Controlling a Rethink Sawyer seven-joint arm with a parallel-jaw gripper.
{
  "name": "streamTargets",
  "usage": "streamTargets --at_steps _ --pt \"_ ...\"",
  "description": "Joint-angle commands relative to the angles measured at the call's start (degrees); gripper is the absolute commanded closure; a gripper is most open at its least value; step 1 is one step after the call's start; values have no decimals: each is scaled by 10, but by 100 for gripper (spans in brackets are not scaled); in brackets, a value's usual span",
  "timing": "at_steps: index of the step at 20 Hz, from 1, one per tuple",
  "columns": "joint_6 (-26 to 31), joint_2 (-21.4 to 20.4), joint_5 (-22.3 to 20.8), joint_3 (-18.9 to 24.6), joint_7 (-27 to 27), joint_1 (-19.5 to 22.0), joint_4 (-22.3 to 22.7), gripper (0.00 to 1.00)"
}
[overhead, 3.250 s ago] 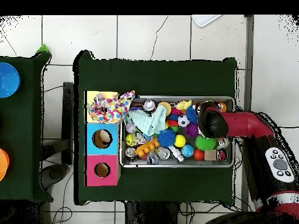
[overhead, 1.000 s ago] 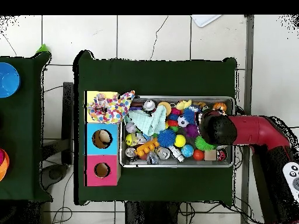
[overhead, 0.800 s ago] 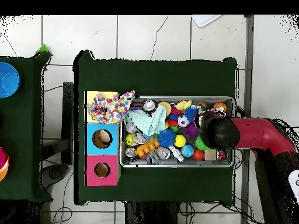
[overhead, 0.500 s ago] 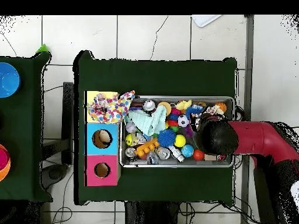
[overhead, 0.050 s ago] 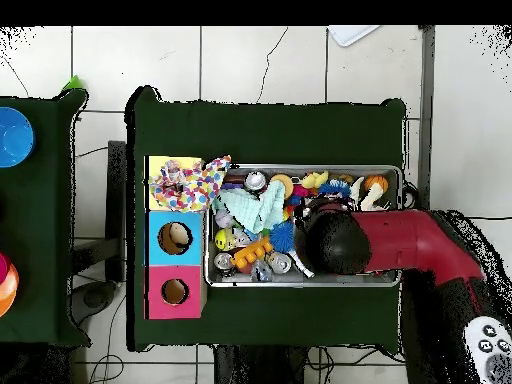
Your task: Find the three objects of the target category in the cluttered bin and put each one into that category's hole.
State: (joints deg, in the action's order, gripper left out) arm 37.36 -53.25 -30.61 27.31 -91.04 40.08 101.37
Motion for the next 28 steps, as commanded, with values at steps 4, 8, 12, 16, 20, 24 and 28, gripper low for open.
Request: streamTargets --at_steps 4,8,12,16,20,24,28 --pt "83 -48 48 -24 -49 -61 71 100" --pt "99 -70 71 -36 -59 -85 80 100" --pt "114 -83 95 -43 -63 -100 84 100" --pt "131 -93 115 -49 -68 -113 77 100" --pt "145 -96 130 -55 -71 -123 65 100" --pt "161 -93 143 -57 -79 -139 46 100" --pt "178 -95 156 -62 -88 -158 28 100"
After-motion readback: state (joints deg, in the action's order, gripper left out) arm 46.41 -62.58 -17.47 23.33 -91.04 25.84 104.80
